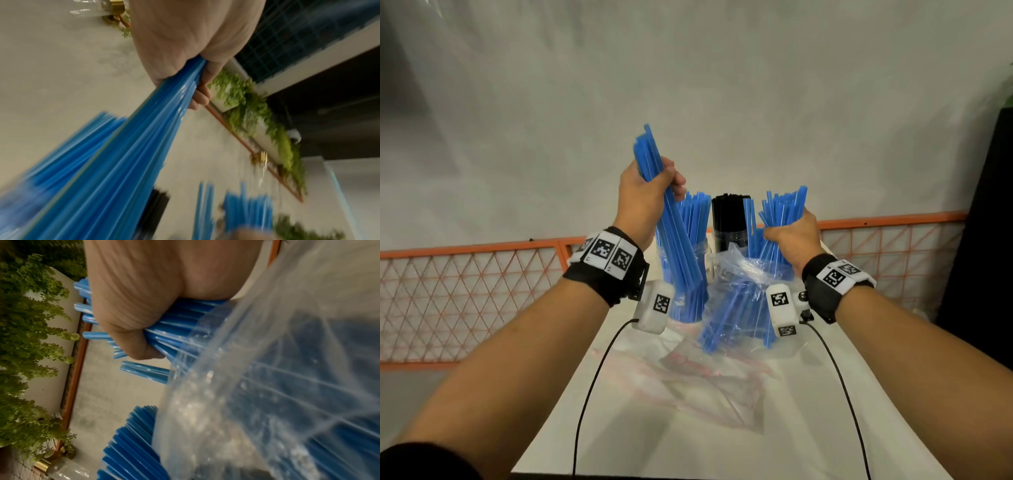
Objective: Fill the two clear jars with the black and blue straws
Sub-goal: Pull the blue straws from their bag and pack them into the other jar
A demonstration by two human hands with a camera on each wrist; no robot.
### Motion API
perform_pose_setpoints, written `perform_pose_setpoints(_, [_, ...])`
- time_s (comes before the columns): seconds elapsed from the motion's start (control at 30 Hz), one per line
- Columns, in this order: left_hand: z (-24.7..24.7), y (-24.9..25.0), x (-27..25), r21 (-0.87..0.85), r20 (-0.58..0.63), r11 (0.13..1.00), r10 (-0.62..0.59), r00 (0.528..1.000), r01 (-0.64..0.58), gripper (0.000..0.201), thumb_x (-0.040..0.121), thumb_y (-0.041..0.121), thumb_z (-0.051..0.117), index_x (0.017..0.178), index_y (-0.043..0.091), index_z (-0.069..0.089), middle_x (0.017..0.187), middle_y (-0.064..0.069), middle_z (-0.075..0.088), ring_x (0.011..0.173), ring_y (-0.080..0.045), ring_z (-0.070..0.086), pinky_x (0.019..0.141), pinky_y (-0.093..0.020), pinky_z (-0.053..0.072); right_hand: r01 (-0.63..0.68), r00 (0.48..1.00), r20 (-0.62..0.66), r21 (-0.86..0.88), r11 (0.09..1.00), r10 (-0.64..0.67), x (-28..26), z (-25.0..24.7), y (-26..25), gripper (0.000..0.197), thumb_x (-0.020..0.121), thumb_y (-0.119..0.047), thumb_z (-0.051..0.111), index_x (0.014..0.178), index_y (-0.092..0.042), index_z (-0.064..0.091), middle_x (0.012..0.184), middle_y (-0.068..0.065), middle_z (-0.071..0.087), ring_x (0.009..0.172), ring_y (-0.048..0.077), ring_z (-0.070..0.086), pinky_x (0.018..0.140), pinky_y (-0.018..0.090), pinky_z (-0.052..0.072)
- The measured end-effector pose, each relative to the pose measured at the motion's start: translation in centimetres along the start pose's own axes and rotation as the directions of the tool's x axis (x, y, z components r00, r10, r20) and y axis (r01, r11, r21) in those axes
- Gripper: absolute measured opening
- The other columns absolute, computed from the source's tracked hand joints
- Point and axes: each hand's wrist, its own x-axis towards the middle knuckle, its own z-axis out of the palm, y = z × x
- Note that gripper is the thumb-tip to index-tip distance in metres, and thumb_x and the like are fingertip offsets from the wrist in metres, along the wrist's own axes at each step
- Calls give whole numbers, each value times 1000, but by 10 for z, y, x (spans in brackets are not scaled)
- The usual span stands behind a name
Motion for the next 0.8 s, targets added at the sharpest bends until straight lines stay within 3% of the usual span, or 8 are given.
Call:
perform_pose_setpoints(0.1, [-8, -44, -25, 121, 82, 990, -77, 994, 67, 11, 97, 2, 55, 89, 10, 56, 66, -8, 60, 64, -22, 60, 65, -27, 54, 26, 1000, -5, -17, 1000, -26, -2, 0, 0, 40, 72, 9, 73, 85, -24, 55, 87, -1, 66, 76, 9, 65, 55, 9, 49])
perform_pose_setpoints(0.2, [-13, -84, -49, 211, 157, 968, -168, 973, 133, 14, 97, 7, 60, 83, 12, 56, 60, -5, 57, 59, -21, 57, 63, -28, 53, 34, 999, -10, -17, 999, -35, -1, 1, 1, 41, 72, 7, 74, 85, -26, 53, 83, -4, 63, 73, 5, 63, 54, 8, 48])
perform_pose_setpoints(0.3, [-16, -106, -58, 223, 68, 953, -226, 972, 206, 20, 92, 20, 68, 77, 16, 56, 50, 9, 53, 47, -13, 49, 59, -31, 51, 30, 999, -12, -20, 999, -30, 0, 1, 3, 39, 73, 6, 75, 88, -23, 53, 84, -4, 62, 73, 5, 63, 58, 12, 50])
perform_pose_setpoints(0.4, [-17, -113, -57, 179, 51, 956, -244, 969, 231, 26, 81, 35, 76, 68, 23, 57, 50, 12, 52, 44, -8, 47, 50, -27, 47, 33, 999, -9, -12, 999, -33, 2, 1, 4, 37, 73, 6, 74, 91, -18, 54, 81, -4, 61, 70, 4, 62, 57, 12, 50])
perform_pose_setpoints(0.5, [-18, -120, -59, 146, 76, 957, -262, 962, 250, 22, 77, 43, 77, 67, 29, 63, 47, 11, 49, 41, -8, 43, 45, -25, 43, 38, 999, -18, -20, 999, -39, 3, 2, 7, 38, 72, 7, 74, 88, -22, 54, 81, -5, 62, 70, 3, 63, 58, 14, 51])
perform_pose_setpoints(0.67, [-23, -139, -62, 113, 71, 942, -325, 943, 317, 34, 84, 41, 75, 71, 18, 54, 44, 6, 41, 39, -12, 37, 45, -25, 39, 30, 999, -14, -29, 999, -30, 5, 1, 10, 42, 72, 6, 74, 109, -6, 59, 91, 3, 66, 81, 15, 67, 71, 25, 57])
perform_pose_setpoints(0.8, [-25, -147, -66, 119, 85, 935, -346, 934, 335, 44, 76, 50, 73, 67, 14, 49, 44, -2, 40, 41, -18, 39, 49, -29, 43, 32, 999, -18, -33, 999, -33, 6, 1, 10, 41, 71, 6, 74, 106, -8, 58, 88, 3, 65, 79, 14, 66, 69, 24, 56])
